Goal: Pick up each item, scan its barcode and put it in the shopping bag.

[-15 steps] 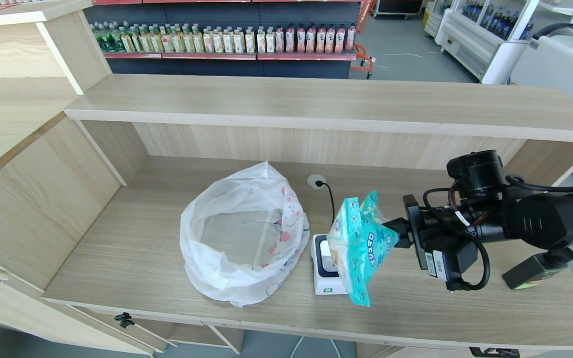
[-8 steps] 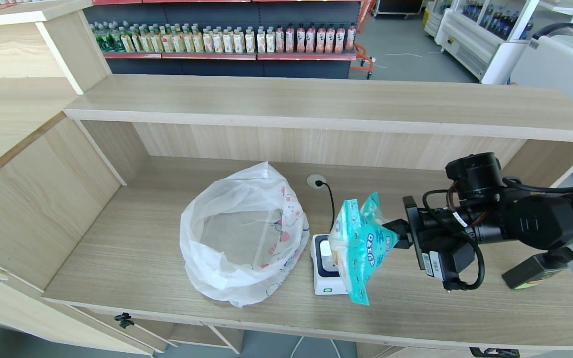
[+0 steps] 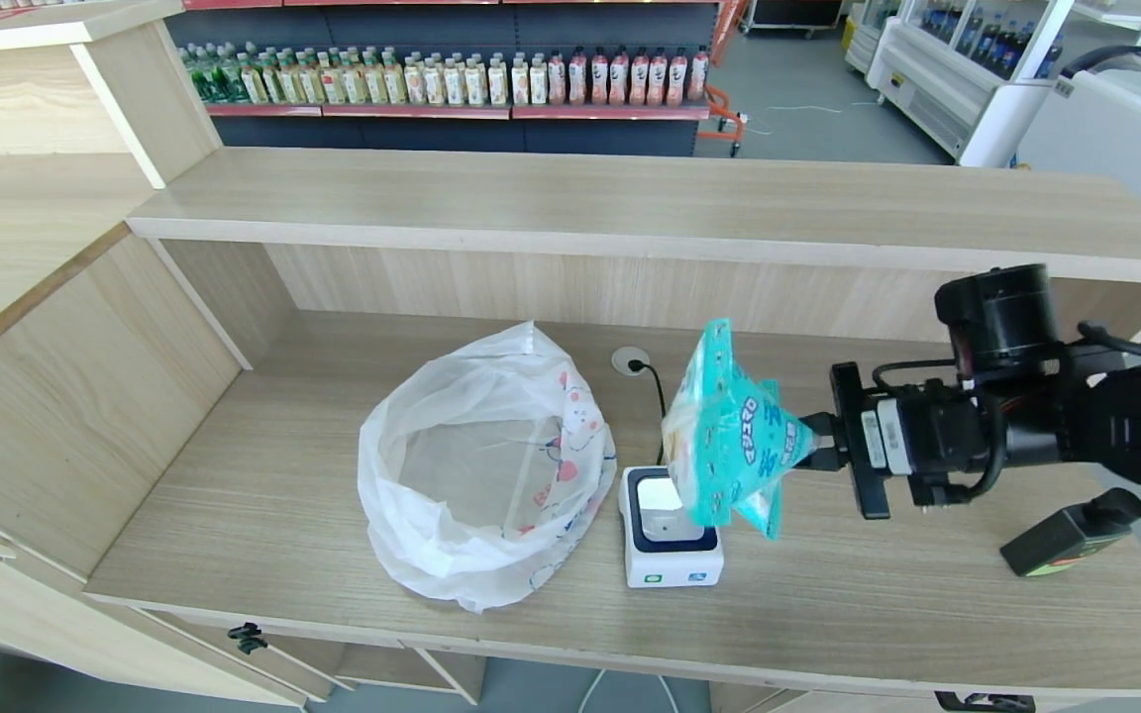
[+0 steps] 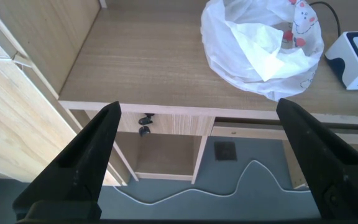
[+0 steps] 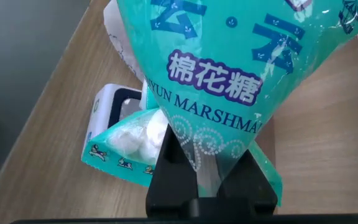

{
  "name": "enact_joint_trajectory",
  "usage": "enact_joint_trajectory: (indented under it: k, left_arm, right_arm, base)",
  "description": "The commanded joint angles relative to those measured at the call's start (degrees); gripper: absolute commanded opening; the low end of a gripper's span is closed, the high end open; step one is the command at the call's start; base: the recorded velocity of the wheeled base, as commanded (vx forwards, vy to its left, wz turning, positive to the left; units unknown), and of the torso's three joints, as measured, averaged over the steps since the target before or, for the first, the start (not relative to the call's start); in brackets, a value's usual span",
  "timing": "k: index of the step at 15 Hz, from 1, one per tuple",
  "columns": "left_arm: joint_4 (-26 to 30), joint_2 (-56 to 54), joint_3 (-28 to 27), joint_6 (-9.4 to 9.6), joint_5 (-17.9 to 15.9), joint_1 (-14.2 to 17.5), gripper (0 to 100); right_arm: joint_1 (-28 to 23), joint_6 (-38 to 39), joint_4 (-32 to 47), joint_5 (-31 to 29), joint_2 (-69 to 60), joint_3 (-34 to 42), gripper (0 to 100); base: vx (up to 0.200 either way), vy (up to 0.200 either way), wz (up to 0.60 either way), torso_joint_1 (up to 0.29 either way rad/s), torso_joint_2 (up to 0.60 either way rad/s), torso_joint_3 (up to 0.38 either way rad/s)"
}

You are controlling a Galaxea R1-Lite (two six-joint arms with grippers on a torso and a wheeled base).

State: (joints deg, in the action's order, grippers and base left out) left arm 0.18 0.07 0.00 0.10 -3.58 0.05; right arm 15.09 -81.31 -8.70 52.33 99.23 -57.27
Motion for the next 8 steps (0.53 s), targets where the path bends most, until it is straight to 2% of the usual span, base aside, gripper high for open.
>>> enact_joint_trajectory:
  k: [1, 3, 4, 5, 6, 8]
  left_arm:
    - [0.0, 0.0, 0.0, -0.01, 0.0, 0.0, 100]
    - [0.0, 0.0, 0.0, -0.01, 0.0, 0.0, 100]
    - [0.0, 0.0, 0.0, -0.01, 0.0, 0.0, 100]
    - [0.0, 0.0, 0.0, -0.01, 0.0, 0.0, 100]
    - [0.0, 0.0, 0.0, -0.01, 0.0, 0.0, 100]
    - [0.0, 0.0, 0.0, -0.01, 0.0, 0.0, 100]
  right_arm:
    - [2.7, 22.6, 0.4, -7.9, -15.1, 0.8, 0]
    - [7.8, 45.6, 1.0, -20.5, -21.4, 1.7, 0]
    - [8.8, 50.7, 1.6, -25.0, -22.0, 1.5, 0]
    - [9.2, 58.9, 5.1, -34.1, -22.1, -0.6, 0]
    - [9.5, 66.5, 9.1, -36.3, -22.4, -2.1, 0]
    - [10.7, 73.2, 12.5, -36.7, -25.3, -2.2, 0]
  base:
    - [0.000, 0.000, 0.00, 0.000, 0.00, 0.000]
    - [0.000, 0.000, 0.00, 0.000, 0.00, 0.000]
    - [0.000, 0.000, 0.00, 0.000, 0.00, 0.000]
    - [0.000, 0.000, 0.00, 0.000, 0.00, 0.000]
    - [0.000, 0.000, 0.00, 0.000, 0.00, 0.000]
    - [0.000, 0.000, 0.00, 0.000, 0.00, 0.000]
